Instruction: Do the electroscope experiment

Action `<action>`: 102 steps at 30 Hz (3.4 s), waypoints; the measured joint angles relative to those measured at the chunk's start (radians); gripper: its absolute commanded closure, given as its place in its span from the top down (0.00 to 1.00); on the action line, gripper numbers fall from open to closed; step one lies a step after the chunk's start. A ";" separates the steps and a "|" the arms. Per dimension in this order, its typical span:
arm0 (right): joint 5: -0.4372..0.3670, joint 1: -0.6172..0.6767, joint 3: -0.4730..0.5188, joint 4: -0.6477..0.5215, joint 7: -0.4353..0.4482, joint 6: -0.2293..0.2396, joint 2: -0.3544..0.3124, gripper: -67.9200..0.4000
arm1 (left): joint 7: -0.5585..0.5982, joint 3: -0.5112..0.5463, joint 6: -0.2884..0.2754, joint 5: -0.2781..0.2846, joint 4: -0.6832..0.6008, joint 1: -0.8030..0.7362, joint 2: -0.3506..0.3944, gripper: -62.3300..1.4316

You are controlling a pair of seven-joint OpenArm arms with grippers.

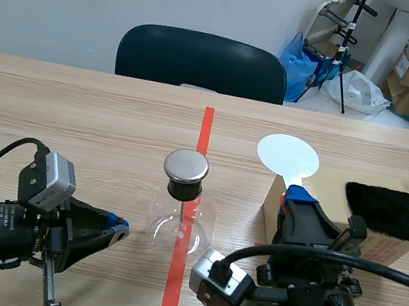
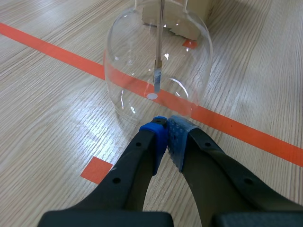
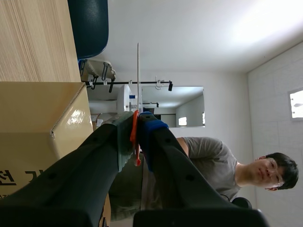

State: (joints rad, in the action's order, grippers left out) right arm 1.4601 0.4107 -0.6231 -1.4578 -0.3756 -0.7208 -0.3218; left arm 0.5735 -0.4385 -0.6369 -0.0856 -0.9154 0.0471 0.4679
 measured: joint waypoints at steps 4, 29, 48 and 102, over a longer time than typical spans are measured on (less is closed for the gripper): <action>0.000 0.000 0.000 0.000 0.000 0.000 0.000 0.02 | 0.000 0.000 0.000 0.000 0.000 0.000 0.000 0.05; 0.000 0.001 0.000 0.000 -0.013 -0.005 0.000 0.02 | 0.000 0.000 0.000 0.000 0.000 0.000 0.000 0.05; -0.006 0.137 0.189 0.000 0.152 -0.001 0.000 0.02 | 0.000 0.033 -0.003 0.003 -0.084 -0.062 0.020 0.05; -0.159 -0.011 0.252 0.195 0.311 -0.002 0.001 0.02 | -0.002 0.583 -0.058 0.192 -0.866 -0.798 0.183 1.00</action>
State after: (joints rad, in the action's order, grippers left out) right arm 1.3014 0.3992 -0.3714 -1.2629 -0.0647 -0.7223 -0.3210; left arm 0.5720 0.1444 -0.6945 0.1059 -1.7817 -0.7513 0.6506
